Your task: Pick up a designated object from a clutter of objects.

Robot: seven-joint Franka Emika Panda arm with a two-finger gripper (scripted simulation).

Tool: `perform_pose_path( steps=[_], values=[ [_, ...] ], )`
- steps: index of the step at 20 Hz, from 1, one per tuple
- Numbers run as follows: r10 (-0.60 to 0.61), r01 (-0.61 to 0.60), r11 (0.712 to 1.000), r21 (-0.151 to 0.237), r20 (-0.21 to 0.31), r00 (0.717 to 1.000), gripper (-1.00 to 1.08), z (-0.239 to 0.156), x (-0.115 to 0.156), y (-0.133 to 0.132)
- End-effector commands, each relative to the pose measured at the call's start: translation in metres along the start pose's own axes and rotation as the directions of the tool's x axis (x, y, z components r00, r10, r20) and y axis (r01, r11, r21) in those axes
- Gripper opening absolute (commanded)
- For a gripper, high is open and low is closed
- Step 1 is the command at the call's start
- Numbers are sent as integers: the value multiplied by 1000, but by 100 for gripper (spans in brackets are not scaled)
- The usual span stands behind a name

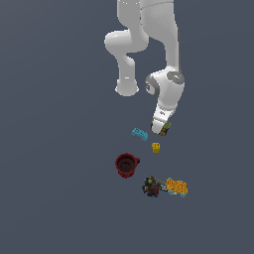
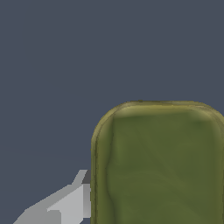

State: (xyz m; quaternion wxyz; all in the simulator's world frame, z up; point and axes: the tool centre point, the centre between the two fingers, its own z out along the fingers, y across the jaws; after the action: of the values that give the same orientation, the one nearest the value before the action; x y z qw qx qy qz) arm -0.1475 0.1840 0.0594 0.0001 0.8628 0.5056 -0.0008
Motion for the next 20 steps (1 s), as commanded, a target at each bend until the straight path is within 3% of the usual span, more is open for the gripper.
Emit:
perform_pose_path(
  steps=[1,10,20],
  values=[
    [0,0,1000,-1,-1,1000,-100,-3,0,1],
    [-1,1,1000,0,-2,1000,-100,-38,1,9],
    [-2,2,1000,3,-5,1000,-100,-114,3,25]
  ],
)
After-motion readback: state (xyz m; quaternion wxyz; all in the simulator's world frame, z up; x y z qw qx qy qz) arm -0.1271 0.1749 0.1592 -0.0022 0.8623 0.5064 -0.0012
